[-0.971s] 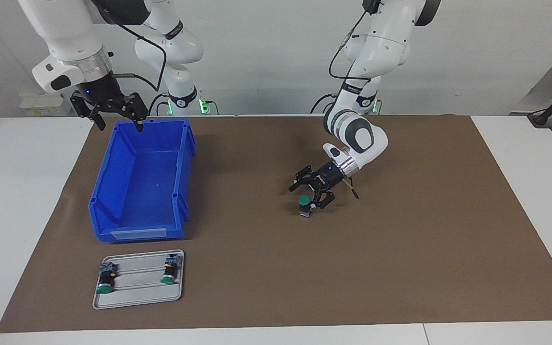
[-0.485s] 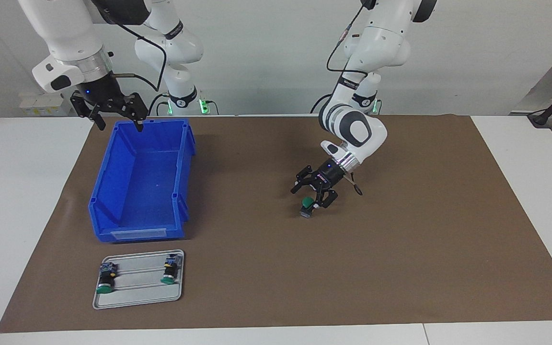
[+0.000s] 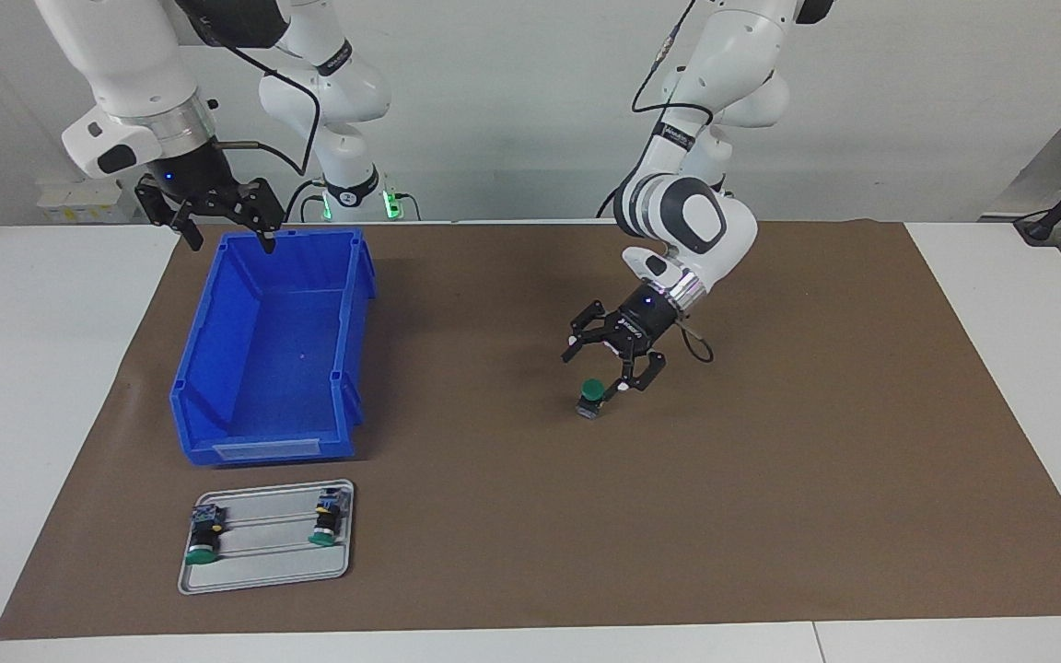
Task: Place and press button with both arms
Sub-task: 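Lower the button and open the left gripper fingers, then raise the left gripper up and away from the green button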
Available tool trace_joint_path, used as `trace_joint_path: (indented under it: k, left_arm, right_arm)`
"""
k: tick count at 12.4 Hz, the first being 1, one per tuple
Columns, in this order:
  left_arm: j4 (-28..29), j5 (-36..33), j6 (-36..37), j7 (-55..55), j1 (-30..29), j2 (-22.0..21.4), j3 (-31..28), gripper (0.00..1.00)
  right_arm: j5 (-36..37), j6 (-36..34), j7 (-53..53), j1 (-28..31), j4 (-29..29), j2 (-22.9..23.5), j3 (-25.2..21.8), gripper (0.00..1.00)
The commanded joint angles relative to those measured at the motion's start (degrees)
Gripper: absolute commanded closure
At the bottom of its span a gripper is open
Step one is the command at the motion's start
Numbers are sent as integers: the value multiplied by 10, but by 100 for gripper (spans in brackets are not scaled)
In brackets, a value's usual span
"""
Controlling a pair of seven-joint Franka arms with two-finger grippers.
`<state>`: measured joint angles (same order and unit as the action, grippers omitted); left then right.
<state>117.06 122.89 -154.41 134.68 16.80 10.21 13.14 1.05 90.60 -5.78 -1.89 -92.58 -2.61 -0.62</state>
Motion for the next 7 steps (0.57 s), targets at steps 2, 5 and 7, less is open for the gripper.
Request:
trace_joint_path:
  k: [2, 5, 7]
  left_arm:
    - [-71, 4, -34, -167, 2, -6, -7, 8]
    - [-109, 3, -34, -268, -21, -6, -9, 10]
    - [-141, 4, -33, -355, -34, -5, -10, 10]
  right_arm:
    - [-10, -1, -5, 4, -14, -14, 3, 0]
    - [-10, 0, -1, 4, -13, -14, 4, 0]
    - [-10, 3, 0, 0, -13, -14, 4, 0]
